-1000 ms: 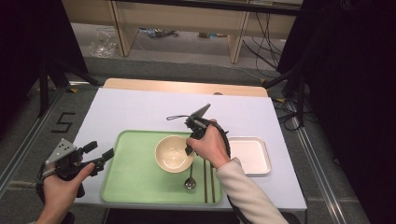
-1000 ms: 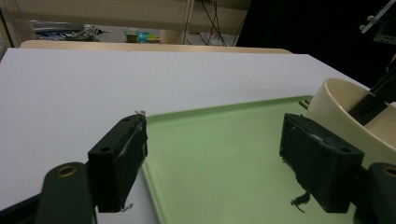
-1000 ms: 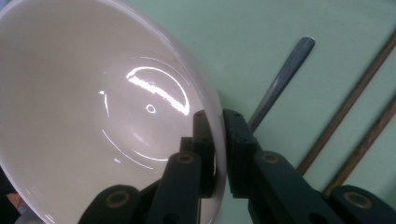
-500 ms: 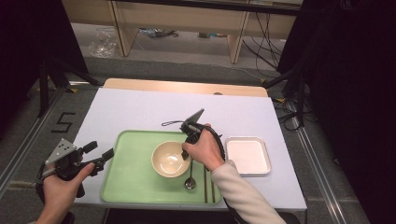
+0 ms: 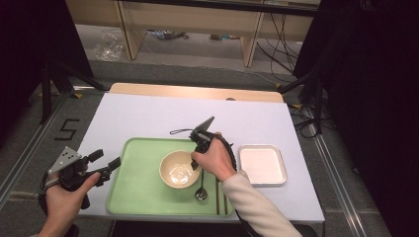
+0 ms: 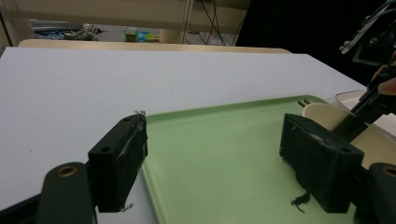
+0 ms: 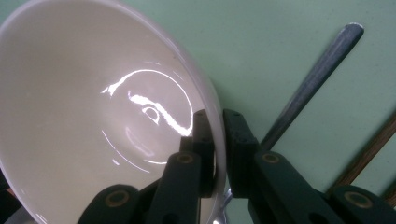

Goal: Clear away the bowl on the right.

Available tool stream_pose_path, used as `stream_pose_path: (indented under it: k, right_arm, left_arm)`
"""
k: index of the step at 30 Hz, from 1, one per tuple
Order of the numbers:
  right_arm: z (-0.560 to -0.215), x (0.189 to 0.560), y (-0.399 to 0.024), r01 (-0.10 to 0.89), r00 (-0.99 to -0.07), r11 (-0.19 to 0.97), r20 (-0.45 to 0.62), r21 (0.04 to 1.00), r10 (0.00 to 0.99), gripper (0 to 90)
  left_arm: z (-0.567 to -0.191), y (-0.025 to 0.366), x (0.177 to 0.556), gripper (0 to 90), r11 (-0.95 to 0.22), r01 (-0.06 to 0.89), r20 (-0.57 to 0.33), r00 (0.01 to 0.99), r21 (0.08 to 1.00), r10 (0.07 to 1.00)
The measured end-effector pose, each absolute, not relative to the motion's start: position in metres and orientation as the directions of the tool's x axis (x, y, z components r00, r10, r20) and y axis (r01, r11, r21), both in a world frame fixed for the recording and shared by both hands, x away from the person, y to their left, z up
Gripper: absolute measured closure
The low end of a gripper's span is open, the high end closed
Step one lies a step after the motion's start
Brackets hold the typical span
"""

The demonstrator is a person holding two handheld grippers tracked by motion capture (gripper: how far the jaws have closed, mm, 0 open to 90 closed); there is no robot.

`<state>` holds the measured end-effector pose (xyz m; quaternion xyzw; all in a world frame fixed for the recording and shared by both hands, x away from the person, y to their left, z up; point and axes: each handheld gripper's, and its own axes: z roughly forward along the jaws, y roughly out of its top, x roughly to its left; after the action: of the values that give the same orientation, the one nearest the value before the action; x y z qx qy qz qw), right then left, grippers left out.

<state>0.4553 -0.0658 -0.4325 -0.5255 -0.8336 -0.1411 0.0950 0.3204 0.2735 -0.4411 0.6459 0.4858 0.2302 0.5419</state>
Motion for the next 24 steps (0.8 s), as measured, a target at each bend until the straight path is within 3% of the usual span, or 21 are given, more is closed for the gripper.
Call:
stream_pose_path:
  k: [5, 9, 14, 24]
  right_arm:
    - [-0.43, 0.456, -0.068, 0.897, -0.442, 0.415, 0.323, 0.152, 0.837, 82.4]
    - [-0.421, 0.456, -0.073, 0.871, -0.491, 0.454, 0.296, 0.186, 0.819, 68.5]
    - [-0.408, 0.457, -0.085, 0.838, -0.542, 0.48, 0.292, 0.261, 0.788, 60.7]
    - [-0.378, 0.464, -0.128, 0.85, -0.512, 0.423, 0.301, 0.314, 0.804, 53.4]
  left_arm:
    - [-0.441, 0.274, 0.32, 23.0, 0.06, 0.378, -0.229, 0.422, 0.924, 0.877]
    - [-0.441, 0.274, 0.32, 23.0, 0.063, 0.38, -0.232, 0.42, 0.923, 0.878]
    - [-0.441, 0.274, 0.32, 23.0, 0.064, 0.382, -0.235, 0.419, 0.922, 0.877]
    - [-0.441, 0.274, 0.32, 23.0, 0.062, 0.38, -0.232, 0.419, 0.923, 0.878]
